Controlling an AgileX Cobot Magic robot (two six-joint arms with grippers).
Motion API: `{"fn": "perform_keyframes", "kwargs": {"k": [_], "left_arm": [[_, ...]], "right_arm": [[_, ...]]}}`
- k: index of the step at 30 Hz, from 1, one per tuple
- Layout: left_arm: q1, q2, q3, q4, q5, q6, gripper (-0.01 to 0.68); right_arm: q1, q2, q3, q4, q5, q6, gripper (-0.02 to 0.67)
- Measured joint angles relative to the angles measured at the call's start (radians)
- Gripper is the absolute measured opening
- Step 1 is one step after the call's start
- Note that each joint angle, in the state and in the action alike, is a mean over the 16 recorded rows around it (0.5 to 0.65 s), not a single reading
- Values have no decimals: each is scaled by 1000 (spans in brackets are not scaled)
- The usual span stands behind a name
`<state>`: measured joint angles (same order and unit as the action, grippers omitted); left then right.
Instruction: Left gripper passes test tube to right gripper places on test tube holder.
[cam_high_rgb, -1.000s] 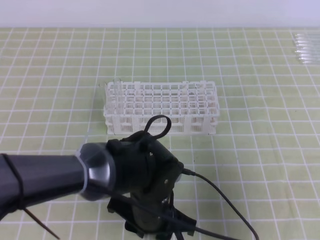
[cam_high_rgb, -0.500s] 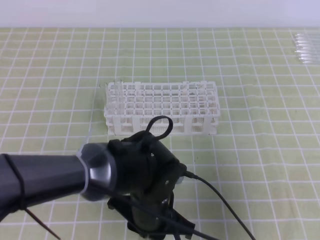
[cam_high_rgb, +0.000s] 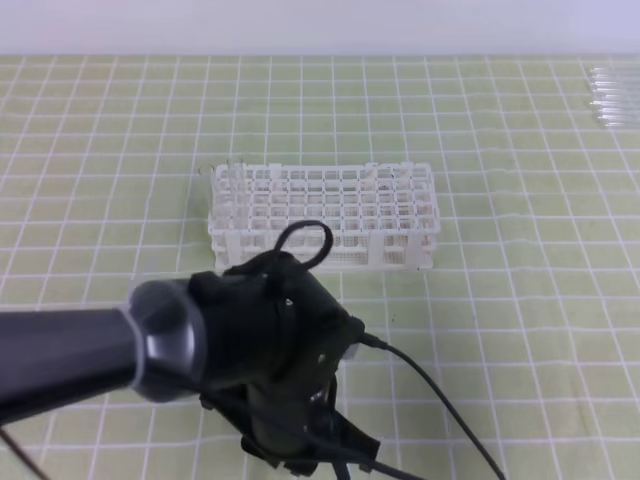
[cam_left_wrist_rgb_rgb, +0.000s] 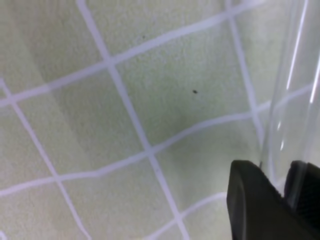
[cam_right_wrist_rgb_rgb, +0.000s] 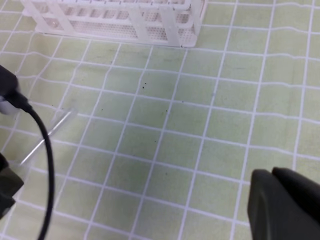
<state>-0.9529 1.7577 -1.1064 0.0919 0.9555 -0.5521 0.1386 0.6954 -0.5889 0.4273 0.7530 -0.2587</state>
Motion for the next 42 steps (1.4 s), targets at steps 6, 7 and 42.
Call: {"fn": "perform_keyframes", "kwargs": {"k": [6, 7, 42], "left_arm": [[0, -100, 0, 42, -22, 8, 62], [0, -122, 0, 52, -29, 10, 68], [1, -831, 642, 1350, -630, -1118, 74]], "right_arm": [[0, 0, 0, 8, -1, -5, -16], [0, 0, 0, 13, -1, -8, -16], [283, 244, -273, 279, -149, -203, -16]]}}
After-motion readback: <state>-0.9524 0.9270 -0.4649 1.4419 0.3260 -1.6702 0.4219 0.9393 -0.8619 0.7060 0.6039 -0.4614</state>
